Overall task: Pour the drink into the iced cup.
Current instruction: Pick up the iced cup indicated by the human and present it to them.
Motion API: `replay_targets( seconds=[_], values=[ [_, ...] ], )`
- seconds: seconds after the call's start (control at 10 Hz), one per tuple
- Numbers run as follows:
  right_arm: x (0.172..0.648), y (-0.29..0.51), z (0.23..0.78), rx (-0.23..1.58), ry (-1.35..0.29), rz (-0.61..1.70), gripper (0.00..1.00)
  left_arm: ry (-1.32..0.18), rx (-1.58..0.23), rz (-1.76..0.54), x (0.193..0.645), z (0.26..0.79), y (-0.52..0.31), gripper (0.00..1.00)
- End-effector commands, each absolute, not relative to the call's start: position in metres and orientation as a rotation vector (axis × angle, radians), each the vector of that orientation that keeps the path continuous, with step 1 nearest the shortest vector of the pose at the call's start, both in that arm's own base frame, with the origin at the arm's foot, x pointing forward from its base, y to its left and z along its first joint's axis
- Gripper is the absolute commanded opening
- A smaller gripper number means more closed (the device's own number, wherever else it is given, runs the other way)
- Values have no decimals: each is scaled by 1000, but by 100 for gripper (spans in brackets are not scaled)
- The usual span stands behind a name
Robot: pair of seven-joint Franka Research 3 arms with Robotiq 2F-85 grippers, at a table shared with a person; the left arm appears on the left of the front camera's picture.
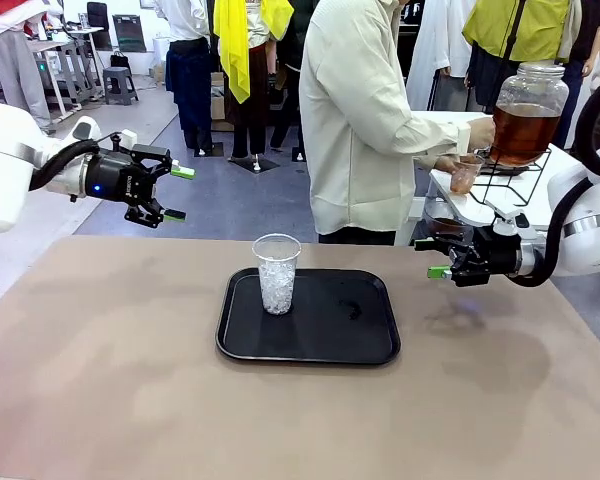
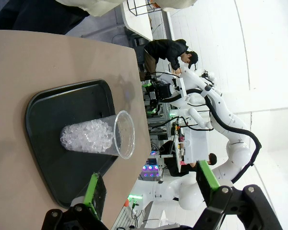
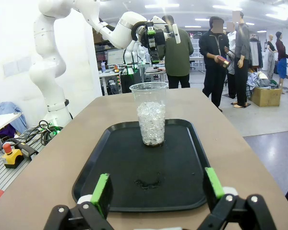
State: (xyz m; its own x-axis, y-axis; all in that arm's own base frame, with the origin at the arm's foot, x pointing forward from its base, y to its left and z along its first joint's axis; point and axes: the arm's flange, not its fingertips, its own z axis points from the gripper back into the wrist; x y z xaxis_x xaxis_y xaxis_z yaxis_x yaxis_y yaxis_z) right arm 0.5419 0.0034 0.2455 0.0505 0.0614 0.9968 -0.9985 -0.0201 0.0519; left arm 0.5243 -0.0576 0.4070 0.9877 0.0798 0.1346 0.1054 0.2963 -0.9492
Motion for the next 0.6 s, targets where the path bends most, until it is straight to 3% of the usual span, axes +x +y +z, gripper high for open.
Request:
replay_targets(
  seconds=[0.0,0.5],
  values=[
    [542,5,248,1205,-1110,1215,100,-170,-1273,-21,524,408,-58,100],
    [542,5,248,1205,-1110,1215,100,-170,-1273,-21,524,408,-58,100]
  ],
)
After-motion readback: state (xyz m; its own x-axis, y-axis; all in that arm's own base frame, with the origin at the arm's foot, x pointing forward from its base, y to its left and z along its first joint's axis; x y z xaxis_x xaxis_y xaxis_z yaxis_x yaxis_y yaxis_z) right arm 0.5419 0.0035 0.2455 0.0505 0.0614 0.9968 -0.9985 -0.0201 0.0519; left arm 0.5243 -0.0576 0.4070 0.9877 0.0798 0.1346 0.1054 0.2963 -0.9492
